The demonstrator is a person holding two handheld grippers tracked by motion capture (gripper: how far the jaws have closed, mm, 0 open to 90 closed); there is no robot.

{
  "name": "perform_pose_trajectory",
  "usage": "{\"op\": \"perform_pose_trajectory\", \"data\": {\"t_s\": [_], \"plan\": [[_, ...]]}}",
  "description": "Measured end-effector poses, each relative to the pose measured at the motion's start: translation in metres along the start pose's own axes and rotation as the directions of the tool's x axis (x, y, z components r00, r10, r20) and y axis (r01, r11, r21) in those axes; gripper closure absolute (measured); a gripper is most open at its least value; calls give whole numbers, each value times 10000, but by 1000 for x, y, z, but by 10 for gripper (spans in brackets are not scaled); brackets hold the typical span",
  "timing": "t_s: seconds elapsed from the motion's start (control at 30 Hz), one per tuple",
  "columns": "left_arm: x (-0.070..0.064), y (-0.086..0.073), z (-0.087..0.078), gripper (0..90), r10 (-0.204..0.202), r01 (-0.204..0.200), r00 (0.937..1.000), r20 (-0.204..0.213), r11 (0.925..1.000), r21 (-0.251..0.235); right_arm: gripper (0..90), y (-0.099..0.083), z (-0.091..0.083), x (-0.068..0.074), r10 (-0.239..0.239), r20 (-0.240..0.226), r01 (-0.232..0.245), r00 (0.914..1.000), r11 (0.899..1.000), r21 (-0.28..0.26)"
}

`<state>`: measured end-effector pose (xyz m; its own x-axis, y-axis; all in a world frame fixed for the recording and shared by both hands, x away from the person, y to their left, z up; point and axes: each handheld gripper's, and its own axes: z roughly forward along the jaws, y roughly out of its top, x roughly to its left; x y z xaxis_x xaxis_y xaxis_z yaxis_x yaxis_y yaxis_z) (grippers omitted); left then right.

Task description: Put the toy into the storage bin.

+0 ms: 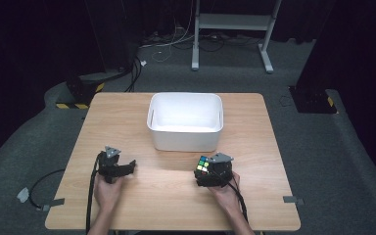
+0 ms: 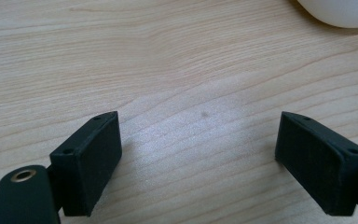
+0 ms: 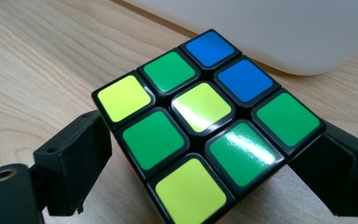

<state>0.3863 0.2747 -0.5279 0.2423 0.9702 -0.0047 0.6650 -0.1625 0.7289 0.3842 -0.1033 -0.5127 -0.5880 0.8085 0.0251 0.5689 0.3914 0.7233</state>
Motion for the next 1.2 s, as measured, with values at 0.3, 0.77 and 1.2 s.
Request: {"op": "perform_pose_trajectory", "data": {"t_s": [0.3, 0.77, 1.2], "plan": [[0, 0, 0, 148, 0, 0, 10000, -2, 10000, -2, 96, 0, 10, -1, 82, 5, -82, 10000, 9999, 94], [0, 0, 0, 149, -14, 14, 10000, -33, 10000, -2, 154, -2, 16, 1, -138, 106, 136, 9998, 9997, 214], [0, 0, 0, 150, -18, 18, 10000, -29, 10000, 3, 158, -3, 12, -1, -250, -51, 252, 9997, 9993, 292]]}}
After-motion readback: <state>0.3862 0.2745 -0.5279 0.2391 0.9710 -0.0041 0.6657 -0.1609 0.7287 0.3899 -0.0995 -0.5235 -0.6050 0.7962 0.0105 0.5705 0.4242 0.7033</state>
